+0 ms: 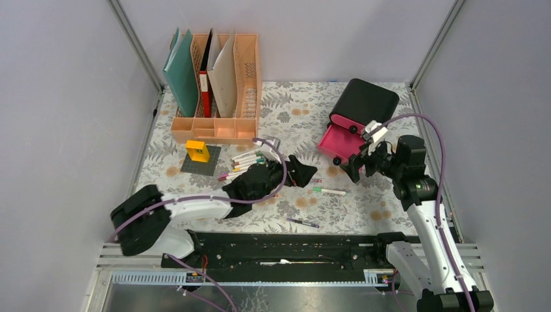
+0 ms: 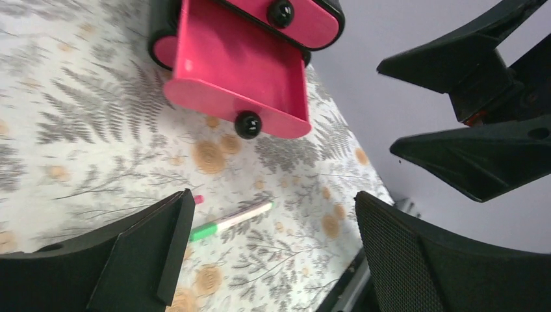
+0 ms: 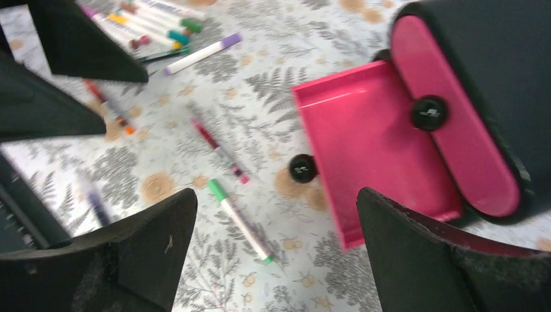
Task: Organize the desk
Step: Open the drawer in the storage box.
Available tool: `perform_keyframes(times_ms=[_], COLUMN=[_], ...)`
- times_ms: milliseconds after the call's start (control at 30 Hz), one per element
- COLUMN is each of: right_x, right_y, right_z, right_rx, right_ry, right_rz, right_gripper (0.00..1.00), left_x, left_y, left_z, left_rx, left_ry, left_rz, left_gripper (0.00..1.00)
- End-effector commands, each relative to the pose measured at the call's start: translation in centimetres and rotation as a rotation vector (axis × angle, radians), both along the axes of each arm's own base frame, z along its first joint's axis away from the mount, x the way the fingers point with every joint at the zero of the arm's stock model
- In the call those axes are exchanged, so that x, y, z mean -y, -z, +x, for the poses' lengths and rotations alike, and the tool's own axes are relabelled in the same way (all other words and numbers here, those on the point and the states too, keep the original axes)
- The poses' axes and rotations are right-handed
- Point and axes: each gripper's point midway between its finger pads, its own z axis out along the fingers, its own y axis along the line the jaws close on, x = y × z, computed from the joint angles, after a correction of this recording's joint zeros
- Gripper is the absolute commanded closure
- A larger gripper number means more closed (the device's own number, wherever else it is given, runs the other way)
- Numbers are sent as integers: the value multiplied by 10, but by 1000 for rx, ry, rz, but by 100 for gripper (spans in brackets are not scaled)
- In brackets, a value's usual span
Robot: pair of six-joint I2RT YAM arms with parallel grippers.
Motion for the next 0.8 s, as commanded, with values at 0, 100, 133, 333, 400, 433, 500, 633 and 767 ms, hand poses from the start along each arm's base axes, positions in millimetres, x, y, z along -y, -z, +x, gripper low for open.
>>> perform_keyframes(times_ms=[0, 100, 133, 333, 400, 433, 500, 633, 767], right_x=[-31, -42, -44, -48, -51, -52, -56, -60, -60], right_y=[-1, 7, 10, 24, 29, 32, 41, 63, 82], right_z=[-27, -40, -42, -50, -53, -54, -54, -49, -42], right_rx=[-42, -85, -94, -120, -129, -135, -154, -179, -187], right_ry=[-266, -372, -393, -477, -501, -513, -529, -536, -552], right_rz=[44, 68, 70, 52, 37, 24, -15, -162, -326], right_gripper=[0, 0, 0, 0, 0, 0, 0, 0, 0], left_x=[-53, -82, -89, -128, -136, -139, -144, -152, -162], left_y=[10, 4, 4, 2, 5, 7, 11, 26, 43], left_z=[7, 0, 0, -12, -17, -19, -24, -32, -37], left_rx=[89, 113, 119, 154, 156, 156, 156, 152, 129], left_ry=[-157, -209, -227, -278, -277, -276, -266, -250, -263], left_rz=[201, 209, 221, 230, 230, 228, 228, 230, 239], left_gripper=[1, 1, 1, 1, 1, 1, 1, 1, 1])
